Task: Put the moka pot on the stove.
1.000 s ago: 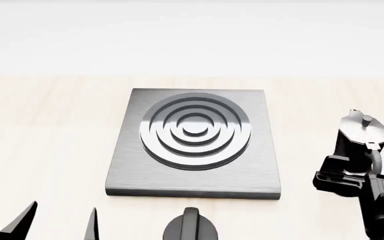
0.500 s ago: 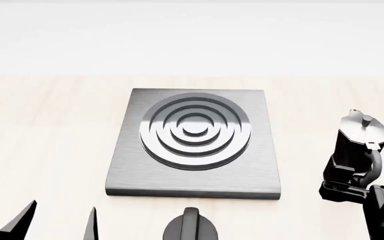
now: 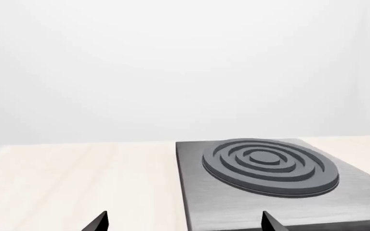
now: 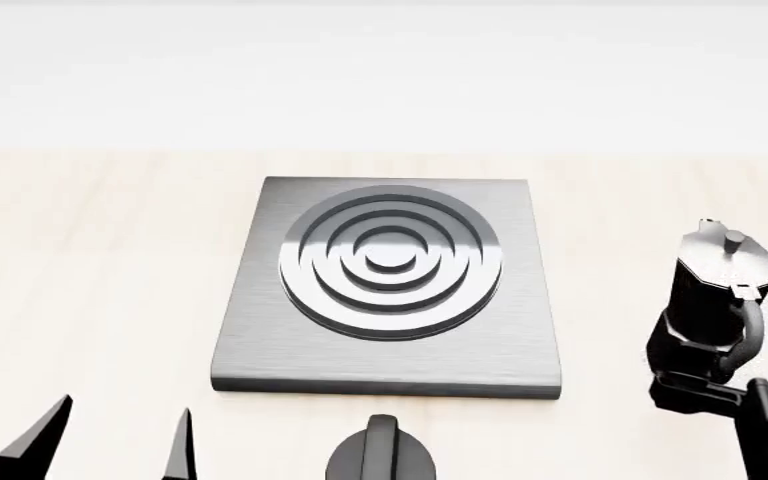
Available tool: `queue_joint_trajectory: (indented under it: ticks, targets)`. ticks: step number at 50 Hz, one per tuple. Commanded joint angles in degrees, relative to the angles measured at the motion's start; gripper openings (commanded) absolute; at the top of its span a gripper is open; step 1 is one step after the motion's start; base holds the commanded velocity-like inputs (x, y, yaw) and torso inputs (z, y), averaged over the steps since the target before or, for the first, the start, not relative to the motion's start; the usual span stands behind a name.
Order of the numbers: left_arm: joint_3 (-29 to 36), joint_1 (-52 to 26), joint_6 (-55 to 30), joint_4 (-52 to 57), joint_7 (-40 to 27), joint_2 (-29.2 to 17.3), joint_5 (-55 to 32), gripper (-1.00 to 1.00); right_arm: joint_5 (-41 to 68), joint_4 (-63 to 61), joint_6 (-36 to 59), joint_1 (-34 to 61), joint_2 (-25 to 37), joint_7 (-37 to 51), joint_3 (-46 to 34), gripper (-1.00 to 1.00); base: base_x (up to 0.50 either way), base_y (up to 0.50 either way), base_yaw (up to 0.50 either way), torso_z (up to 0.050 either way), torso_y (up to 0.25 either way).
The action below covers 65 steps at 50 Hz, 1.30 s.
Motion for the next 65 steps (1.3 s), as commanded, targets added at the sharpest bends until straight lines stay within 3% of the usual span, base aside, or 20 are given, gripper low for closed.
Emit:
queue_joint_trajectory:
  ticks: [1,17,18,34,38,42,65]
  targets:
    - [0.1,-0.3,-0.2,-0.1,-0.1,-0.1,-0.1,1.00,-6.2,2.3,0.3,1.9,-0.9,-1.4,5.1,1.00,0.00,0.00,0.00,0.000,0.000]
    - [0.4,-0.6,-0.3,-0.1,-0.3,-0.3,-0.2,1.00,-13.9,2.3,1.9,3.7,-1.2,-1.6,10.5,1.00,0.00,0.00,0.00,0.000,0.000]
    - [0.3,-0.6,-0.4,-0.1,-0.4,-0.3,-0.2,1.00,-14.2,2.3,1.9,3.7,-1.2,-1.4,10.9,-1.00,0.00,0.00,0.00,0.000,0.000]
    - [0.5,-0.3,-0.5,0.6,-0.8,-0.6,-0.3,1.00,-17.9,2.3,1.7,2.9,-1.9,-1.4,13.9,-1.00,0.00,0.00,0.00,0.000,0.000]
    - [0.5,-0.6,-0.5,0.3,-0.7,-0.6,-0.4,1.00,-20.1,2.2,-4.8,4.7,-3.3,2.5,12.8,-1.00,0.00,0.00,0.00,0.000,0.000]
    - [0.4,-0.7,-0.9,0.9,-0.9,-0.8,-0.5,1.00,-21.7,2.1,-8.9,8.1,-5.8,1.1,10.6,-1.00,0.00,0.00,0.00,0.000,0.000]
    - [0.3,-2.8,-1.3,-0.8,-0.5,-0.8,-1.4,1.00,-22.2,2.3,-9.3,13.7,-10.4,-0.8,6.7,-1.00,0.00,0.00,0.00,0.000,0.001]
